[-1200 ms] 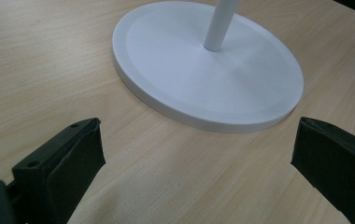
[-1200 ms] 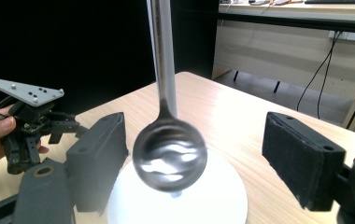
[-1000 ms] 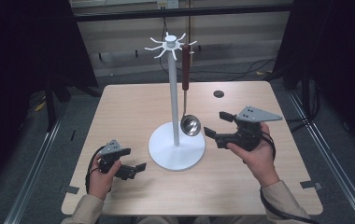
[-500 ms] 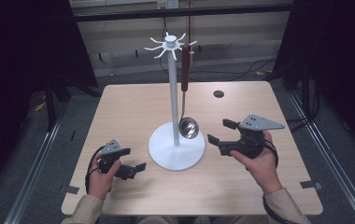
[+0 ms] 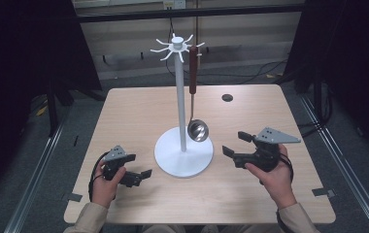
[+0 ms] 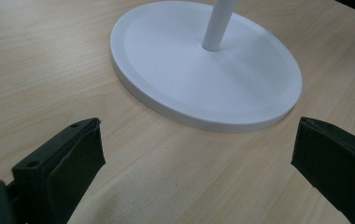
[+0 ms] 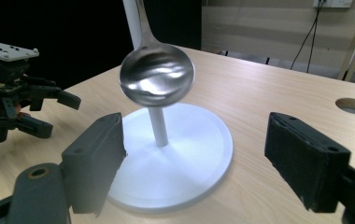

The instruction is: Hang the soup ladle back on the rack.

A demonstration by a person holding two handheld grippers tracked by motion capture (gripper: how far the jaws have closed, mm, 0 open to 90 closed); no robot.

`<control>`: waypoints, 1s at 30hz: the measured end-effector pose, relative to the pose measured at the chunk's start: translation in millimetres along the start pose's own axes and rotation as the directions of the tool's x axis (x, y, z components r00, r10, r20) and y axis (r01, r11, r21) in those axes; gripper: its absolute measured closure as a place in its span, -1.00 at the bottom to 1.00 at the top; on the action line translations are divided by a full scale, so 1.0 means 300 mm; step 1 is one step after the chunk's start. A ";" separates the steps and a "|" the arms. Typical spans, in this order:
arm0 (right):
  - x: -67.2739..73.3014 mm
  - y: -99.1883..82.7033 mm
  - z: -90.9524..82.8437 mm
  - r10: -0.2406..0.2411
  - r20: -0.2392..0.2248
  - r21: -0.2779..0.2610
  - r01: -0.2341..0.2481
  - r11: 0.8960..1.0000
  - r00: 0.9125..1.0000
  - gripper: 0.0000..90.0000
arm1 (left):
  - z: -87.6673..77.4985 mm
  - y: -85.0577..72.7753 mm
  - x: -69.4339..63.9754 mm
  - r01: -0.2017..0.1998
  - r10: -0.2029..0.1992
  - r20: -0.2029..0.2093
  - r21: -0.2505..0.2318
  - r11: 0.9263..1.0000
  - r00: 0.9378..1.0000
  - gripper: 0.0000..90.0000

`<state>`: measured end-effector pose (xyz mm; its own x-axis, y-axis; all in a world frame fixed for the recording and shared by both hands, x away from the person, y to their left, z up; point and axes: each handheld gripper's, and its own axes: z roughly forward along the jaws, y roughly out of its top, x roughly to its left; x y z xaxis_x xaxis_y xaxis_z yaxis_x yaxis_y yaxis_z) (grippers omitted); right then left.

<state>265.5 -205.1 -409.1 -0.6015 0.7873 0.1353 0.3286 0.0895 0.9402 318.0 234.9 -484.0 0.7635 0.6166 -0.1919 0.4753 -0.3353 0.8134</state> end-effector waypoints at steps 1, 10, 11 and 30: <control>-0.003 -0.007 -0.002 0.006 0.001 0.003 -0.006 1.000 1.000 -0.57 | 0.000 0.000 0.000 0.000 0.000 0.000 -0.001 1.000 1.000 -0.96; -0.026 -0.071 -0.015 0.033 0.015 0.021 -0.034 0.999 0.999 -0.57 | 0.004 -0.001 -0.003 0.003 -0.003 0.001 0.001 1.000 1.000 -0.96; -0.026 -0.076 -0.016 0.031 0.016 0.024 -0.031 0.999 0.999 -0.57 | 0.005 -0.001 -0.003 0.003 -0.003 0.001 0.000 1.000 1.000 -0.96; -0.020 -0.153 -0.004 0.024 0.028 0.059 -0.025 0.998 0.999 -0.56 | 0.004 0.001 -0.005 -0.006 0.006 0.003 0.004 1.000 1.000 -0.96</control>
<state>253.3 -214.6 -452.8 -0.5732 0.8058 0.1487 0.3859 0.1053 0.9165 317.3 232.9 -484.2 0.7675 0.6126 -0.1886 0.4726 -0.3421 0.8122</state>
